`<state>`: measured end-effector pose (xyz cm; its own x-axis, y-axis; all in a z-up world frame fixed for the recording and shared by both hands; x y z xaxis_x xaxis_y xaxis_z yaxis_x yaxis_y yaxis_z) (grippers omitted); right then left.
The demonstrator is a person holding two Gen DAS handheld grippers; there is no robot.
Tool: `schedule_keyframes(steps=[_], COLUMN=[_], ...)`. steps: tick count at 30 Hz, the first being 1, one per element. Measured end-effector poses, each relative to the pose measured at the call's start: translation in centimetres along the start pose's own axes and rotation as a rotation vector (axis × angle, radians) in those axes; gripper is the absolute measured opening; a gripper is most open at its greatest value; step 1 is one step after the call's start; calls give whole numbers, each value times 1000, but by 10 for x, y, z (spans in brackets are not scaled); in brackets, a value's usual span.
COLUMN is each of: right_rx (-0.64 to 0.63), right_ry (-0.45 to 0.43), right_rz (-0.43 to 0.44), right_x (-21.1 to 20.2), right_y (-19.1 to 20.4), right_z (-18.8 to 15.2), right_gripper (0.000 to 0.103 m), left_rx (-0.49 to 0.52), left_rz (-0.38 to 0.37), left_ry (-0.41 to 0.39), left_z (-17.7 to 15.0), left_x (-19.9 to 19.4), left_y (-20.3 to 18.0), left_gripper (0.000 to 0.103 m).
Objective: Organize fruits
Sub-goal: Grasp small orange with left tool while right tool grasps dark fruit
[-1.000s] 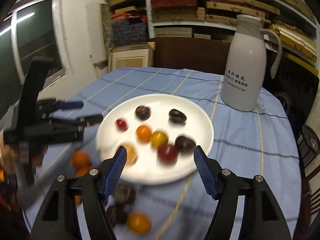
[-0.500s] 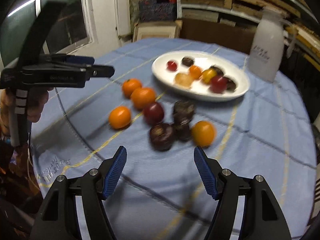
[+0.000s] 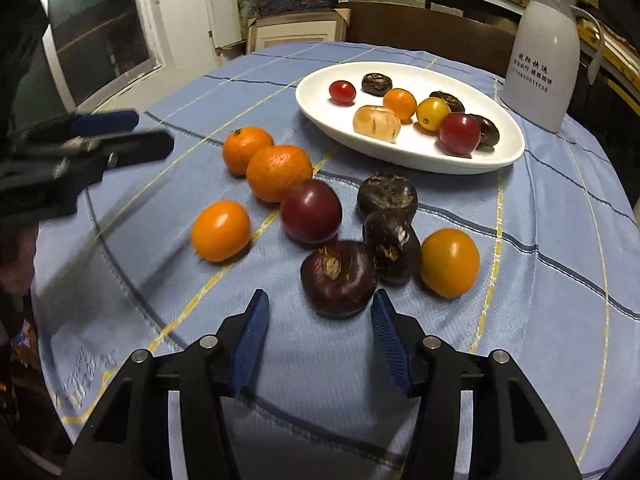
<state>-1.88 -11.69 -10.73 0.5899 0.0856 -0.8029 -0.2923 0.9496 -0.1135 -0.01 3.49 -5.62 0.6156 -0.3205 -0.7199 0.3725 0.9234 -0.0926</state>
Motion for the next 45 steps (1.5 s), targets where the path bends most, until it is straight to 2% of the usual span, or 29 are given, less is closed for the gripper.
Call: schedule_keyframes(steps=[1,3,4,14,23,25,26,28,29,39,45], right_rx=[4,11,15,49,73,77,80,82,80,79,56], right_ry=[-1,2,3,-38,-62,-63,-64,-59,-57,-62,-102], right_rz=[-3,-12,-14,34,59,63,63,68,68,82,88], right_x=[2,8,10,-15,-28,-28,-28,-28,-28,-31,-43], right_y=[0,-1,-2,-24,-32,-33,-34,-34,-34,-32,-26], right_z=[2,6,7,-7,-17,-18,-18,-19,-21,-24,-21], right_gripper=[55,42,39,39,39,39,39,39,39,39,39], left_rx=[3,14,22,75,61,61,56,30,26,60,62], left_rz=[-5,-10,-14,-57,-24,-21,-22,-43,-47,-30,-37], left_ry=[6,18,27,81,105,114,121,130,130,103,78], left_z=[-1,-3,-5,-16,-18,-19,-19,-19,-20,-22,-17], left_x=[2,7,10,34,55,57,58,59,60,47,34], left_y=[-2,-8,-11,-44,-46,-47,-46,-44,-44,-50,-52], left_gripper=[78,78,78,78,78,67,57,46,35,35,35])
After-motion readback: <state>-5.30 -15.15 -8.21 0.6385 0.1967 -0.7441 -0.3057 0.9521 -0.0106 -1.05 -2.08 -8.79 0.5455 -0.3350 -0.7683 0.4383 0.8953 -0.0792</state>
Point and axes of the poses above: each gripper's, at about its wrist camera, not at the fingertips, and x roughly the way its jaws point, y to its left, z to its top, the point moved 4 cm from there along x, roughly the way its jaws point, and after that the axes turned 13 degrees about -z, right-handed, at the moved point
